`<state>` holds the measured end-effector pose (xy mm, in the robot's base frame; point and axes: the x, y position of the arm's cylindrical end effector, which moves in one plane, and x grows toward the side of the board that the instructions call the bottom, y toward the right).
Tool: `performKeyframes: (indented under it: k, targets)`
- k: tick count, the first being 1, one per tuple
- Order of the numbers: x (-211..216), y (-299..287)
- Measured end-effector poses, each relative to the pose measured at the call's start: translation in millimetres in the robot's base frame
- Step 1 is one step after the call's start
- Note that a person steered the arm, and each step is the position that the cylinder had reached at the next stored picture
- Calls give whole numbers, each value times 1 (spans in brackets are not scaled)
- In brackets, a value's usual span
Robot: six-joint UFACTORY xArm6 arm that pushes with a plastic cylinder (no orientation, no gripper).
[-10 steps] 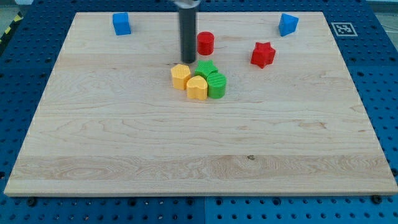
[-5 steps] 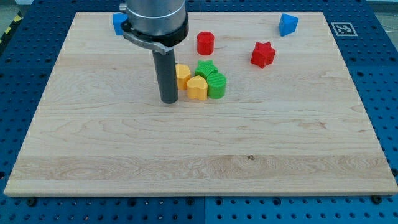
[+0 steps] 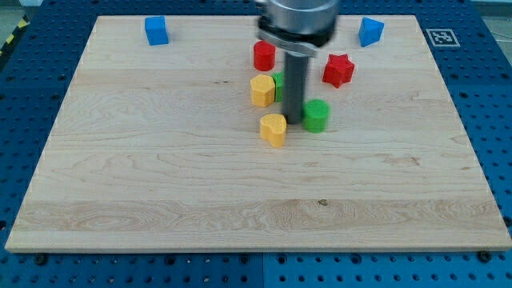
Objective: Place the yellow heart left to the yellow hexagon
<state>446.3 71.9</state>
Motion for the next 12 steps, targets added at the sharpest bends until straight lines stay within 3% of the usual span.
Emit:
performKeyframes:
  k: [1,3,5,7,8,9,10,12]
  targets:
    - [5,-9]
    - [-16,-89]
    - [-15,-21]
    - [47,-5]
    - [41,-60]
    - [-1,-114]
    - [-37,-133]
    - [-31,-139]
